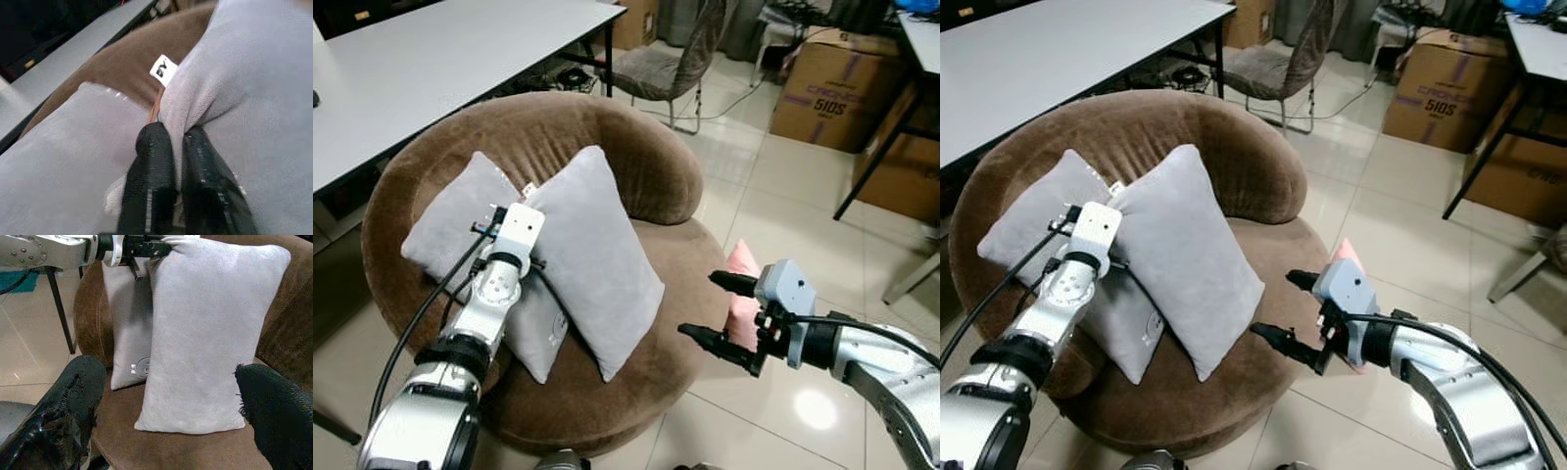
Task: Move the pillow to the sofa from floor
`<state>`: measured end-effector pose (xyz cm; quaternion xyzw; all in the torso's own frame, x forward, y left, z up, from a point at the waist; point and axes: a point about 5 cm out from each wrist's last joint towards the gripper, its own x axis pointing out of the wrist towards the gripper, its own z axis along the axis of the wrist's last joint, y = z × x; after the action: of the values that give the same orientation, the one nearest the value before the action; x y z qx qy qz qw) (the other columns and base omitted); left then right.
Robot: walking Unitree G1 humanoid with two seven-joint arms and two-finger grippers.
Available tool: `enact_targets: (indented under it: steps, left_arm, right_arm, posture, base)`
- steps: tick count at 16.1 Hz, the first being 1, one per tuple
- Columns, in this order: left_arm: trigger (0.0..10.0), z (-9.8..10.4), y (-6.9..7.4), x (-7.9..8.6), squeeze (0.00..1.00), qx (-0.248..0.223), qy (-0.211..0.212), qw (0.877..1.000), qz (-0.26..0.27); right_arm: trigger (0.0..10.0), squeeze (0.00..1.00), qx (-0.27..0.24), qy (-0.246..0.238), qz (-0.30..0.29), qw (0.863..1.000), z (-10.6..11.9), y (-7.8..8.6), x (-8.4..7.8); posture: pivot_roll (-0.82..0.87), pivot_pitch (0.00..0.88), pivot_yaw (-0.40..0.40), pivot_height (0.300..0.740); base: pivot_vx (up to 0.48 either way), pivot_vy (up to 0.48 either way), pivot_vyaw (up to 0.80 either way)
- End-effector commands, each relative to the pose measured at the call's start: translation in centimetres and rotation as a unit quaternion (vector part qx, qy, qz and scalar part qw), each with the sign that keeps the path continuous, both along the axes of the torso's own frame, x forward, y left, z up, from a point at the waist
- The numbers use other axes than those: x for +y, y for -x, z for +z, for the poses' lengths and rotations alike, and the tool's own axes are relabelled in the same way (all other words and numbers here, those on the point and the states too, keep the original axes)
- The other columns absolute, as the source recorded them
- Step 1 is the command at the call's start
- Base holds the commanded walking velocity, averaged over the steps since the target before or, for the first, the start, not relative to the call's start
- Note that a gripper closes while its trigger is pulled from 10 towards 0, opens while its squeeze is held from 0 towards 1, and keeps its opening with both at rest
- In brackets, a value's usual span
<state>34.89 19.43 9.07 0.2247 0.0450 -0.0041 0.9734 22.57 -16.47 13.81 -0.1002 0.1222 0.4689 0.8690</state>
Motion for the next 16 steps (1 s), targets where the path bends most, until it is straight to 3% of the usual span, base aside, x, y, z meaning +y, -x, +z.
enact_targets:
  steps: [1,3,5,6,8,9,11,12,13,14,15,16]
  left_arm:
    - [10.0,1.0,-0.2,0.2,1.0,-0.025,0.01,1.0,-0.007]
    - [10.0,2.2,0.1,0.8,1.0,-0.061,0.025,0.998,-0.013]
    - [10.0,4.4,1.2,1.8,1.0,-0.111,0.094,0.989,-0.03]
    - [10.0,4.6,1.4,1.8,1.0,-0.113,0.1,0.988,-0.031]
    - [10.0,7.1,3.6,2.3,1.0,-0.157,0.164,0.973,-0.046]
    - [10.0,8.0,4.4,2.2,1.0,-0.168,0.169,0.97,-0.038]
    - [10.0,9.1,6.3,1.3,0.48,-0.177,0.154,0.971,-0.05]
    - [10.0,9.3,7.3,0.1,0.47,-0.175,0.132,0.973,-0.072]
    - [10.0,8.9,7.5,-0.3,0.47,-0.164,0.14,0.974,-0.068]
    - [10.0,8.7,7.6,-0.5,0.48,-0.156,0.148,0.975,-0.063]
    - [10.0,8.4,7.6,-1.2,0.48,-0.141,0.132,0.979,-0.069]
    - [10.0,8.3,7.6,-1.5,0.47,-0.132,0.121,0.981,-0.073]
  right_arm:
    - [10.0,0.0,-0.006,0.001,0.007,1.0,0.2,-0.1,0.1]
    - [10.0,0.0,-0.008,0.002,0.007,1.0,0.1,-0.2,0.1]
    - [10.0,0.0,-0.008,-0.016,-0.028,0.999,0.3,-0.6,-0.5]
    - [10.0,0.0,-0.006,-0.022,-0.032,0.999,0.4,-0.7,-0.5]
    - [10.0,0.0,-0.032,-0.047,-0.076,0.995,0.9,-1.1,-0.6]
    - [10.0,0.0,-0.041,-0.063,-0.106,0.991,0.9,-1.3,-0.5]
    - [10.0,0.0,-0.039,-0.086,-0.149,0.984,0.4,-1.4,0.2]
    - [10.0,0.0,-0.048,-0.094,-0.221,0.97,-0.3,-1.9,0.4]
    - [10.0,0.0,-0.041,-0.111,-0.283,0.952,-0.7,-2.3,0.3]
    - [10.0,0.0,-0.036,-0.128,-0.317,0.939,-0.8,-2.4,0.4]
    - [10.0,0.0,-0.033,-0.142,-0.37,0.917,-1.1,-2.4,0.5]
    - [10.0,0.0,-0.032,-0.146,-0.391,0.908,-1.1,-2.4,0.5]
  posture:
    - [0.04,0.0,-0.026,0.74]
    - [0.04,0.0,-0.028,0.74]
    - [0.04,0.0,-0.021,0.74]
    - [0.04,0.0,-0.021,0.74]
    - [0.05,0.0,-0.03,0.74]
    - [0.05,0.0,-0.033,0.74]
    - [0.07,0.0,-0.044,0.74]
    - [0.08,0.0,-0.049,0.74]
    - [0.08,0.0,-0.052,0.74]
    - [0.08,0.0,-0.05,0.74]
    - [0.08,0.0,-0.047,0.74]
    - [0.08,0.0,-0.039,0.74]
  base:
    - [0.0,0.0,0.0]
    - [0.0,0.0,0.0]
    - [0.0,0.0,0.0]
    - [0.0,0.0,0.0]
    - [0.0,0.0,0.0]
    - [0.0,0.0,0.0]
    - [0.0,0.0,0.0]
    - [0.0,0.0,0.0]
    - [0.0,-0.319,0.0]
    - [0.0,-0.394,0.0]
    - [0.0,-0.48,0.0]
    - [0.0,-0.48,0.0]
